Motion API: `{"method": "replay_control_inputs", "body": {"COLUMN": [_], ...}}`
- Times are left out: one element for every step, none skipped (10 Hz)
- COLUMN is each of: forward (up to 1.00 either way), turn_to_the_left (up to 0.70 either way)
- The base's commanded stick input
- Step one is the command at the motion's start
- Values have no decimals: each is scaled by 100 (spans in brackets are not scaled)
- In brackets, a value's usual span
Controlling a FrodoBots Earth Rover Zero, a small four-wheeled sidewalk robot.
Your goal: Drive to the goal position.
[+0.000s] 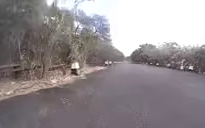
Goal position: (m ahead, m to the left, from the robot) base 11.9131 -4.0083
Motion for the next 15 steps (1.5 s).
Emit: {"method": "replay_control_inputs", "body": {"forward": [67,67,67,67,67,67,67,67,67,67,67,67,67,67,67], "turn_to_the_left": [0,0,0,0,0,0,0,0,-3,-3,0,0,0,0,0]}}
